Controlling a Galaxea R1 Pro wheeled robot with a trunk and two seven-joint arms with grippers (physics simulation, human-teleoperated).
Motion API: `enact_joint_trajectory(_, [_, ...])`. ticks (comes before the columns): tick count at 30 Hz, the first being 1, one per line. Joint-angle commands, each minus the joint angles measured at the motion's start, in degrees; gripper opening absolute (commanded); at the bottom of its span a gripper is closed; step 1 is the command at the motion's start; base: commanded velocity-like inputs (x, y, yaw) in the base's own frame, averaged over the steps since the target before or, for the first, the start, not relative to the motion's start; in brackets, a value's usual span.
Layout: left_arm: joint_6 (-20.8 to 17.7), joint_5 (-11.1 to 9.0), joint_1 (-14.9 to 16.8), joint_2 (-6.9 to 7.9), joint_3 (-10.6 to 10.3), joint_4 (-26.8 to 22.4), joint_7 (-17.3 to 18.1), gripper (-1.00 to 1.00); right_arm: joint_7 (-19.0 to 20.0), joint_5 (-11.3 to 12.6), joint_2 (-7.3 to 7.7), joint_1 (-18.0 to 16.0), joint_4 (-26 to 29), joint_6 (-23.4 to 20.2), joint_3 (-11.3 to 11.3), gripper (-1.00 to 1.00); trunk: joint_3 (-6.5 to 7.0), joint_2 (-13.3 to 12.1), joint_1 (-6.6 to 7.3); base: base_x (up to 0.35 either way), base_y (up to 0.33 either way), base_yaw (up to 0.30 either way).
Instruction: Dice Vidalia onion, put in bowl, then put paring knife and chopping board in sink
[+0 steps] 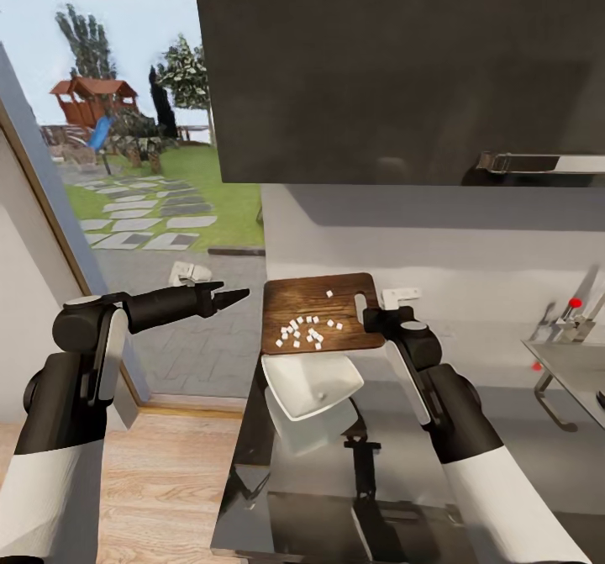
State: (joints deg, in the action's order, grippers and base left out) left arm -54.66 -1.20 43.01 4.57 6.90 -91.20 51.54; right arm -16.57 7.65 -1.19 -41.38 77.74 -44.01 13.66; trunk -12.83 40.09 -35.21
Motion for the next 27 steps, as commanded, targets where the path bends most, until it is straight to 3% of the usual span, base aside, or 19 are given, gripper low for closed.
enact_joint_trajectory(1, [-0.5,-0.1,0.1,0.00,0.0,0.0,0.1,1.00,-0.6,0.6,0.02,0.0,0.0,-0.1,0.1,-1.00,-0.09,0.1,-0.02,0.000,0.000,0.000])
enact_joint_trajectory(8, [-0.4,-0.1,0.1,-0.07,0.0,0.0,0.1,1.00,-0.6,0.6,0.31,0.0,0.0,-0.1,-0.3,-1.00,-0.09,0.1,-0.02,0.000,0.000,0.000])
enact_joint_trajectory(16, [-0.4,-0.1,0.1,-0.09,0.0,0.0,0.1,1.00,-0.5,0.6,0.39,0.0,0.0,-0.1,-2.9,-1.00,-0.09,0.1,-0.02,0.000,0.000,0.000])
enact_joint_trajectory(27, [-0.4,-0.1,0.1,-0.09,0.0,0.0,0.1,1.00,-0.5,0.6,0.40,0.0,0.0,-0.1,-3.1,-1.00,-0.09,0.1,-0.02,0.000,0.000,0.000])
